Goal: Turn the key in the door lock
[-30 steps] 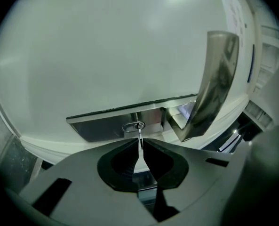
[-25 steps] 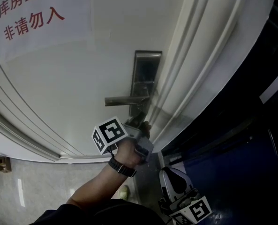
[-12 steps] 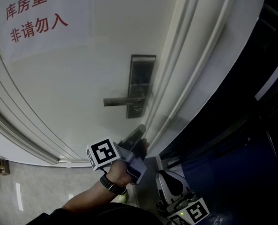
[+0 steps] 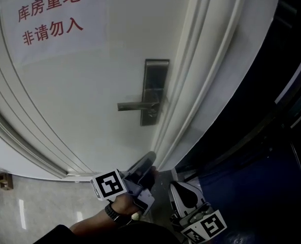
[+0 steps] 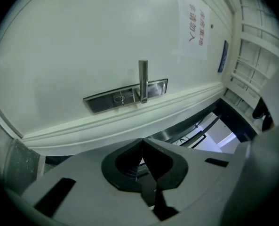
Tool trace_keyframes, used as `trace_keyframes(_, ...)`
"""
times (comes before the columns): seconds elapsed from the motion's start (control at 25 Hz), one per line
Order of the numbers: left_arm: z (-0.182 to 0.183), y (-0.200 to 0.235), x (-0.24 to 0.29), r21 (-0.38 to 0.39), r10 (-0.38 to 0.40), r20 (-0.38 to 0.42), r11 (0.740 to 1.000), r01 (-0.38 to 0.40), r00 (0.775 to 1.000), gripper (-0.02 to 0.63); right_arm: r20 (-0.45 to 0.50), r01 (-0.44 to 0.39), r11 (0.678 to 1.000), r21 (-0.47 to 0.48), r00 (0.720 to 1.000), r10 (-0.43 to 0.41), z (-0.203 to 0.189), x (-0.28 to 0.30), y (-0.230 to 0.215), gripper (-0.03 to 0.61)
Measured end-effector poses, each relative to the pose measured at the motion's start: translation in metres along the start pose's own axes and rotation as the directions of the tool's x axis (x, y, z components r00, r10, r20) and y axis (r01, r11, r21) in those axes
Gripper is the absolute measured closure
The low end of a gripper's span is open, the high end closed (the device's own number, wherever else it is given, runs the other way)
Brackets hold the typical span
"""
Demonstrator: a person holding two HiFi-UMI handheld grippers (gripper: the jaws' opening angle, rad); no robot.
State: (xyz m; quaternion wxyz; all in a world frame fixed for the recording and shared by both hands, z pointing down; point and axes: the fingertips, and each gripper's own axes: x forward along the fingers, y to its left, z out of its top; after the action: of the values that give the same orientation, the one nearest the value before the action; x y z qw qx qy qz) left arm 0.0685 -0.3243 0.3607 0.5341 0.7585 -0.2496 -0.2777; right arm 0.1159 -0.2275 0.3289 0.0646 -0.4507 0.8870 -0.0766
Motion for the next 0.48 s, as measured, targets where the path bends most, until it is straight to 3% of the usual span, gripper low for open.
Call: trace_keyframes(0.48, 0.0051, -0.0018, 0.0012, 0.026, -0.012, -0.003, 1.000, 0.013, 1.000, 0.607, 0.004, -0.004, 1.000, -0.013, 1.000, 0.004, 0.0008, 0.0075, 0.0040, 0.565)
